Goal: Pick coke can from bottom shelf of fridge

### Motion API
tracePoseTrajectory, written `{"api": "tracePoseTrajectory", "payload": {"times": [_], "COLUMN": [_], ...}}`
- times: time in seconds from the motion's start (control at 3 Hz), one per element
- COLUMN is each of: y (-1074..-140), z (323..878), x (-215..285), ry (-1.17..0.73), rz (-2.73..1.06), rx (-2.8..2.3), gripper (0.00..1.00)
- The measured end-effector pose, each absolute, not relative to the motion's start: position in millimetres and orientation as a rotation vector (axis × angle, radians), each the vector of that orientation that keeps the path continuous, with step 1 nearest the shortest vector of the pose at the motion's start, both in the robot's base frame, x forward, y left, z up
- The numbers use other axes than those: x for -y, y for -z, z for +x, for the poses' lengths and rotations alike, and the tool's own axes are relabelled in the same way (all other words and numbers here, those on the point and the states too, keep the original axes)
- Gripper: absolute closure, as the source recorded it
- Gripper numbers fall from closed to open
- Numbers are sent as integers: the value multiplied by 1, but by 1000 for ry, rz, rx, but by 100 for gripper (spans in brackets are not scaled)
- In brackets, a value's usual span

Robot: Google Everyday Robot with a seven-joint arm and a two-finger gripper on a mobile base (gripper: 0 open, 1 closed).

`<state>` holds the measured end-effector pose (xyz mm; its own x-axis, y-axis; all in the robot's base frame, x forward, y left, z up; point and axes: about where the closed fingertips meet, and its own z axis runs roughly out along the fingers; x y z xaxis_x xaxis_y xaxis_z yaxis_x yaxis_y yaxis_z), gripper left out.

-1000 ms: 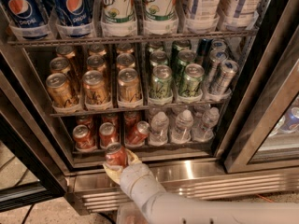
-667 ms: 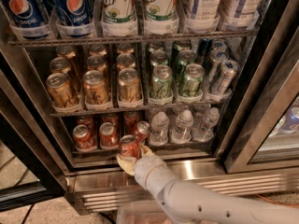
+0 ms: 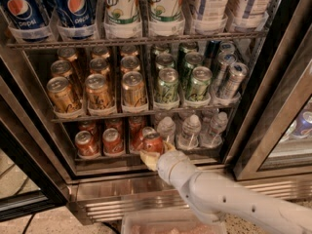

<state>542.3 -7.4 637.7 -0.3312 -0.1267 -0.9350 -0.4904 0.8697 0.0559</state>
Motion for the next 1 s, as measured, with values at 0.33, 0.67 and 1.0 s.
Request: {"api": "tracePoseTrajectory", "payload": {"times": [0.33, 0.67, 1.0], "y": [-639, -637, -637], "z": [550, 537, 537], "x": [13, -2, -2], "ry": [-465, -542, -542], "rz": [-534, -586, -586], "rx": [-1906, -1901, -1901], "gripper": [100, 100, 100]}}
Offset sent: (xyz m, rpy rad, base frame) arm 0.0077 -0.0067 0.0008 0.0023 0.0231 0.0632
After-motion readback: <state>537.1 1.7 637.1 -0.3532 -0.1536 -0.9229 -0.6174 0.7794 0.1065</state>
